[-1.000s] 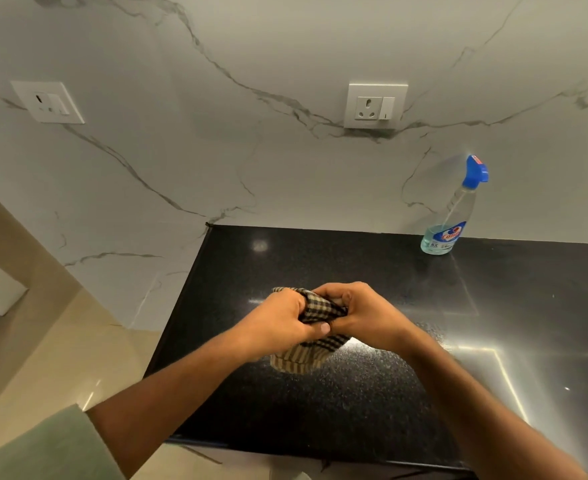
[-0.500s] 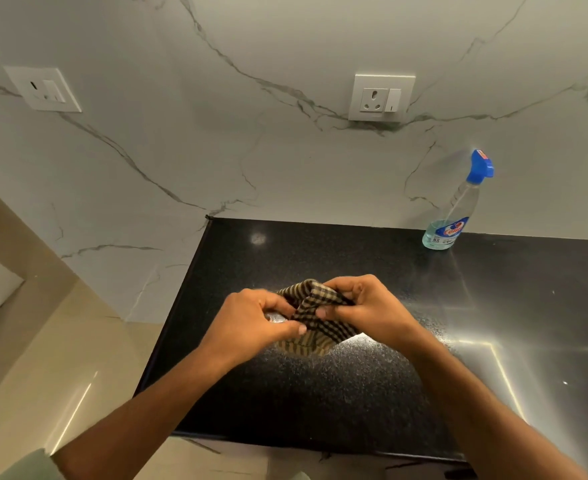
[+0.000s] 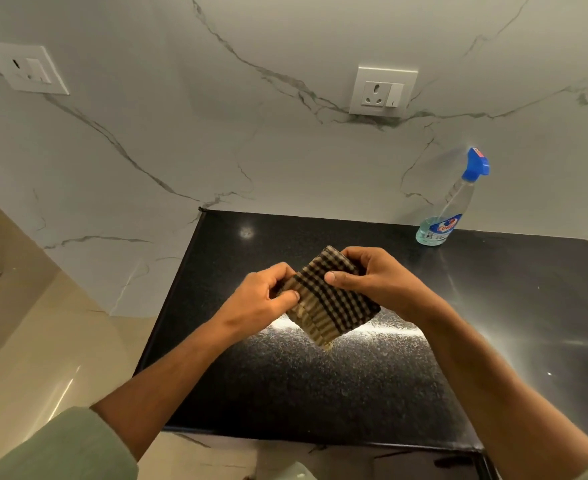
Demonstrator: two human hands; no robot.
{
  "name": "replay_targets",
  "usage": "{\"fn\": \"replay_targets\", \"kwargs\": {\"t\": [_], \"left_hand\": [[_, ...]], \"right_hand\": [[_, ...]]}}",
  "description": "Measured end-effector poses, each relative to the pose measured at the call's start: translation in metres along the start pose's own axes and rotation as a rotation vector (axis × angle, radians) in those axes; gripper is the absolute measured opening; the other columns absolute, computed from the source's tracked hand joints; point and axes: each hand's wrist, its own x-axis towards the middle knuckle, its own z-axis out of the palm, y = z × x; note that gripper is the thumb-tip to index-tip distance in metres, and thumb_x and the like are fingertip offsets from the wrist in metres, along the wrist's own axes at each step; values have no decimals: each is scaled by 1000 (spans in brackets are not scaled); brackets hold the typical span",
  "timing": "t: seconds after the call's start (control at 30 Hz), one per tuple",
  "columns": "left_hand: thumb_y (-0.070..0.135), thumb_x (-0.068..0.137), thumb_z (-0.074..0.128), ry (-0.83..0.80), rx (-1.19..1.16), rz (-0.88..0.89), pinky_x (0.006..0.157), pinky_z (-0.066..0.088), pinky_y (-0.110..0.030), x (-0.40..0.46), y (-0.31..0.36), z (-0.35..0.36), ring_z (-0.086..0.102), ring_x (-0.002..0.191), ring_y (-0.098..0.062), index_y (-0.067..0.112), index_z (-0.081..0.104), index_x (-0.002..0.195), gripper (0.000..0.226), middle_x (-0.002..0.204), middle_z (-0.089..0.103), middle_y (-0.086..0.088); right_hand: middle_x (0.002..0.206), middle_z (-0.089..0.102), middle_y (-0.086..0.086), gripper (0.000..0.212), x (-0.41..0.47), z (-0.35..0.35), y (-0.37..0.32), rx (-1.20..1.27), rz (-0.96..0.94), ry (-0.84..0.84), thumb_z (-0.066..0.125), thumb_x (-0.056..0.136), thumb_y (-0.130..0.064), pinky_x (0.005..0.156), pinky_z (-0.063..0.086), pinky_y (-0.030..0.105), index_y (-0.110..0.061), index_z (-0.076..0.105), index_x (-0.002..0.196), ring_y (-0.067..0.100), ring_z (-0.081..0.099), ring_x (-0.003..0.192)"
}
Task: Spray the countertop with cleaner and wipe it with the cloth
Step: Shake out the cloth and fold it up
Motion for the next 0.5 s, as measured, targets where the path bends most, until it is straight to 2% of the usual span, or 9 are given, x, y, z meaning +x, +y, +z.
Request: {"fn": "replay_targets", "kwargs": {"t": [0.07,0.17,0.23,0.3,0.37,0.43,0.5], "left_hand": [[29,90,57,35,-24,6,71,56,-43,3,2,2,63,79,-25,20,64,95,13,85,66,-6],[19,95,58,80,-134,-34,80,58,-46,10,4,3,66,84,-28,17,67,101,10,90,69,-12],[17,98,61,129,-336,-95,85,58,-44,15,5,5,68,87,-22,21,65,113,16,90,71,-8],[24,99,63,189,-698,-202,88,56,-44,21,7,13,68,92,-22,30,54,131,34,92,74,-5],[34,92,66,191,-1002,-308,91,57,-50,25,6,24,70,100,-27,38,45,139,52,105,76,-7],[35,85,69,164,-1149,-388,90,59,-54,23,3,36,72,108,-31,39,43,140,61,119,73,-12],[22,89,70,140,-1153,-463,87,61,-53,19,0,45,73,107,-32,36,48,138,55,118,74,-14]], "right_hand": [[103,75,7,31,1,0,2,29,7,29,76,88,-32,87,60,39,-12,69,109,22,73,97],[106,75,9,30,0,0,9,158,35,51,72,91,-28,88,59,40,-9,68,114,25,73,101],[113,74,14,33,0,5,18,329,77,78,68,94,-25,92,57,44,-5,66,120,28,71,103],[114,72,16,34,1,13,26,526,123,134,64,97,-22,95,55,47,0,63,123,30,70,103],[108,73,14,29,2,22,32,640,164,214,60,100,-21,90,57,43,-1,63,121,28,70,99],[105,75,13,23,2,30,38,678,193,290,58,102,-20,85,59,40,-4,63,118,26,73,96],[107,76,13,23,2,35,45,668,224,336,58,102,-21,87,59,41,-6,63,119,26,73,98]]}}
